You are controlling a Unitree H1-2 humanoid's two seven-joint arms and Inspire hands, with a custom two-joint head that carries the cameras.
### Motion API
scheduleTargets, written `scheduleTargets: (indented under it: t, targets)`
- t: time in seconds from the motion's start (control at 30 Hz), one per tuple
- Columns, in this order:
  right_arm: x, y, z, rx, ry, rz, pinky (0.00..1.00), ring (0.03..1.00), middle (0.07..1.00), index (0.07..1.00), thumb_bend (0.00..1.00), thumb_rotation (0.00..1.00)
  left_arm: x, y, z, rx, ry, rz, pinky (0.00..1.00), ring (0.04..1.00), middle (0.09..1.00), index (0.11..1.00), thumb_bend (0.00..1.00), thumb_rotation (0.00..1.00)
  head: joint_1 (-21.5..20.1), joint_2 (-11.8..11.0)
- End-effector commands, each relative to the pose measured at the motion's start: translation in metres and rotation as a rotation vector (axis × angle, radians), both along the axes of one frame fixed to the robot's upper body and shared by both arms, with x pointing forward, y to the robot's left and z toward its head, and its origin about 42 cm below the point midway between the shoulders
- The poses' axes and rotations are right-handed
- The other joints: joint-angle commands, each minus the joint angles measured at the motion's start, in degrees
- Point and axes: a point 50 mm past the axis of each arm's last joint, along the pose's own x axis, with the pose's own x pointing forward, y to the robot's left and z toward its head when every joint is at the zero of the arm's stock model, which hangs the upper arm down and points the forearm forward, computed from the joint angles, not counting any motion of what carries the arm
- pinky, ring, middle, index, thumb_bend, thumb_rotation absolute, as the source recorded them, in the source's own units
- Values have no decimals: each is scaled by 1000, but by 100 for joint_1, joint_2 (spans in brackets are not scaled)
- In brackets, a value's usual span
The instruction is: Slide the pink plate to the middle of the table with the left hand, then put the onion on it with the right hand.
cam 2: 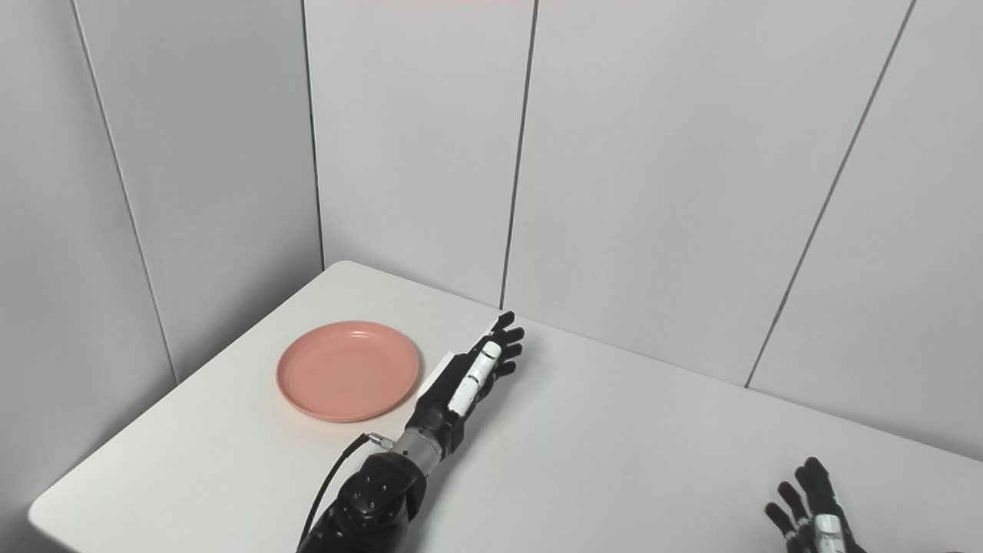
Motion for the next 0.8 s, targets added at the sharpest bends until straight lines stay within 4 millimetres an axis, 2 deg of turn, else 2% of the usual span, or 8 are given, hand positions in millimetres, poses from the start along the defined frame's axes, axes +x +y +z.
scheduleTargets:
  t: [0.0,0.1,0.27,0.57,0.67,0.77]
  targets:
    - [4,-2,12,-5,-47,8,918,956,973,971,582,841,17,1,37,-5,-136,15,915,927,940,949,571,1000,4,1]
    - [5,-3,11,-16,-47,12,926,957,974,972,590,852,23,10,41,18,-150,43,911,921,929,939,574,1000,29,-21]
    - [6,-4,11,-19,-49,16,926,956,970,971,583,854,37,44,60,69,-180,98,891,898,912,931,573,1000,43,-46]
    - [6,-2,11,-7,-48,18,951,961,976,976,549,849,51,90,76,108,-192,190,876,882,883,900,567,1000,61,-62]
    - [6,-3,11,-11,-54,19,907,941,959,958,571,836,54,105,80,131,-187,211,872,878,879,897,582,1000,51,-56]
    - [6,-4,9,-10,-50,27,919,947,963,961,596,836,56,119,82,163,-176,253,870,878,884,902,585,1000,50,-57]
